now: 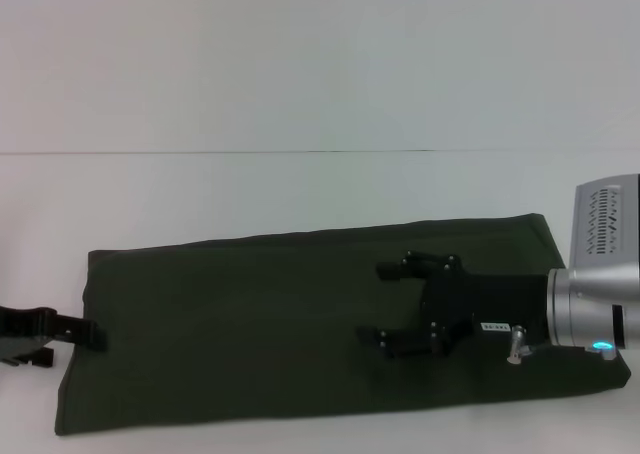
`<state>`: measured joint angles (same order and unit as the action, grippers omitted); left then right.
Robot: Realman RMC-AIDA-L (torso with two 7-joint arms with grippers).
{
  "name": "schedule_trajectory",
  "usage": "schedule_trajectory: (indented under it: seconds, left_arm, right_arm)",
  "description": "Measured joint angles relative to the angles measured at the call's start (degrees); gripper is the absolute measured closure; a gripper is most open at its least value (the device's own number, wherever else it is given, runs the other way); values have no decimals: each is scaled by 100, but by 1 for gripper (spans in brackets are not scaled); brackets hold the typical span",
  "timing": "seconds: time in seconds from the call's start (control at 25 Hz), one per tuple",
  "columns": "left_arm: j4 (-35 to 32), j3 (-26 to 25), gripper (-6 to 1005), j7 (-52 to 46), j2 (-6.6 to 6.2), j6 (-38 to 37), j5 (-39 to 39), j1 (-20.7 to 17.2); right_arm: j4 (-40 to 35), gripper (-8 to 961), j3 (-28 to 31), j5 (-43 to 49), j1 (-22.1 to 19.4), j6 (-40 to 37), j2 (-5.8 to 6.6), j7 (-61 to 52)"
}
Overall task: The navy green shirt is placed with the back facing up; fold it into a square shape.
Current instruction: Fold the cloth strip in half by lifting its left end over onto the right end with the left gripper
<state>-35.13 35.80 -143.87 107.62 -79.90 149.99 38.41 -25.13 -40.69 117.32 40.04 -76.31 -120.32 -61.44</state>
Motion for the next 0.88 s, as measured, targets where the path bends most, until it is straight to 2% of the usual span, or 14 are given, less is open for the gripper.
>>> schedule_trajectory:
  seconds: [0.32, 0.88]
  left_arm:
    - [-4, 225, 112, 0, 6, 18, 16, 34]
    - [51, 211, 113, 0, 45, 20, -10, 38]
  right_arm:
    - [9, 26, 0, 2, -6, -9, 0, 0]
    - [9, 26, 0, 2, -6, -26, 0, 0]
